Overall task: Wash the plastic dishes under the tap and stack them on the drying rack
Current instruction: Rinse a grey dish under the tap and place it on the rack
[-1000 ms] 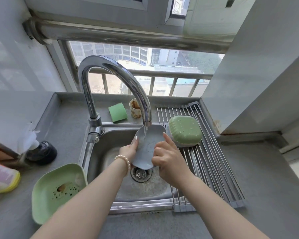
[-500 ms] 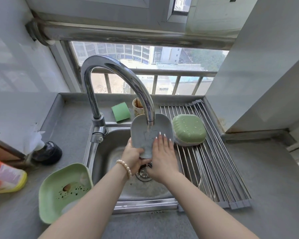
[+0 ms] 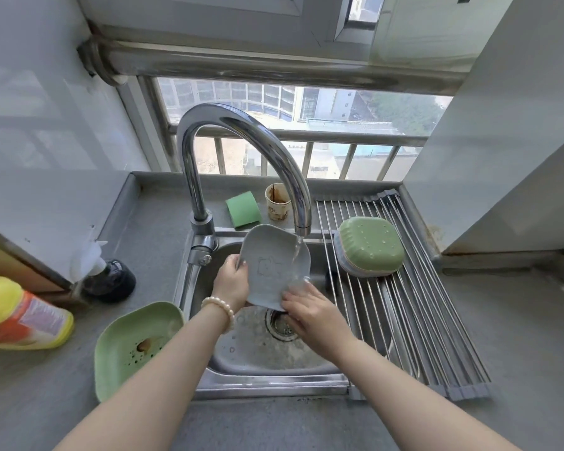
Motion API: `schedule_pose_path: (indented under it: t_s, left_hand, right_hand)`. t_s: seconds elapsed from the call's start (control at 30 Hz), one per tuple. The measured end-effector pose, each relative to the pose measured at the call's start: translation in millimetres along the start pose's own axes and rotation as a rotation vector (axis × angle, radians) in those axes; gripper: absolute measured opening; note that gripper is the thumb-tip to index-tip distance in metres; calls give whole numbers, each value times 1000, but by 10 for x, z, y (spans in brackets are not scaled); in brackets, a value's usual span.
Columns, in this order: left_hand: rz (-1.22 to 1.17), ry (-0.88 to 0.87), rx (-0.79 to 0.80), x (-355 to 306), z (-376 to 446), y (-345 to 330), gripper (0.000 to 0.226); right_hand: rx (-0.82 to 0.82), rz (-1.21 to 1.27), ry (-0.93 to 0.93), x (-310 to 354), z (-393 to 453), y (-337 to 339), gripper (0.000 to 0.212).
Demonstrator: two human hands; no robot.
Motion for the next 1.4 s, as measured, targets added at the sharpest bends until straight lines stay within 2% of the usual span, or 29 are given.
schedule_pose_path:
  t_s: [0.07, 0.17, 0.23, 0.3, 0.37, 0.47, 0.53, 0.67, 0.77, 0.87, 0.97, 1.07, 1.17, 1.27, 1.3, 1.4]
  left_hand:
    - [36, 84, 41, -9, -47, -4, 19]
    - [-124, 347, 179, 112, -136, -92, 30]
    - [-147, 502, 271, 198, -219, -125, 25]
    - [-201, 583, 365, 235, -278, -159, 23]
    - [-300, 623, 433, 235, -296, -214, 28]
    - [-346, 605, 442, 177, -310, -331, 28]
    - [-352, 537, 374, 131, -309, -359, 33]
    - [-387, 257, 185, 38, -189, -293, 53]
    - [-403, 150, 179, 5, -219, -257, 47]
    - [-566, 144, 225, 68, -246, -325, 34]
    - [-702, 173, 266, 121, -248, -408, 29]
    - [-741, 154, 252, 79, -223, -391, 26]
    - [-741, 140, 215, 44, -196, -328, 25]
    - [-611, 104, 154, 28, -175, -263, 29]
    - [-519, 64, 108, 10, -168, -228, 34]
    - [-194, -139, -36, -170, -191, -155, 46]
  right_hand:
    - [28, -65, -20, -77, -84, 26, 30]
    - [107, -117, -192, -197, -95, 67, 52]
    - [22, 38, -366, -299, -100, 126, 70]
    - [-111, 318, -531, -378, -109, 160, 81]
    - [-250, 509, -618, -379, -47, 224, 78]
    - [-418, 656, -766, -388, 118, 345, 51]
    - [-456, 726, -843, -435, 222, 392, 49]
    - [-463, 826, -961, -599, 338, 378, 47]
    - [-455, 774, -1093, -730, 350, 324, 47]
    - [-447, 604, -1213, -756, 351, 324, 45]
    - [-386, 371, -1141, -609, 460, 318, 34]
    - [-281, 106, -878, -296, 576, 232, 61]
    - [-213, -138, -616, -99, 615, 149, 50]
    - [-231, -117, -483, -153, 681, 216, 39]
    - [-204, -98, -470, -187, 721, 265, 41]
    - [18, 82, -556, -315, 780, 306, 63]
Point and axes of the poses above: each hand's wrist, its own z-axis towards the middle knuckle, its own y-axis out of the back of the hand, x = y × z, the point moved 6 cm from there along z, towards the middle knuckle, and after that the axes turned 13 degrees about y, right-handed, at the moved point
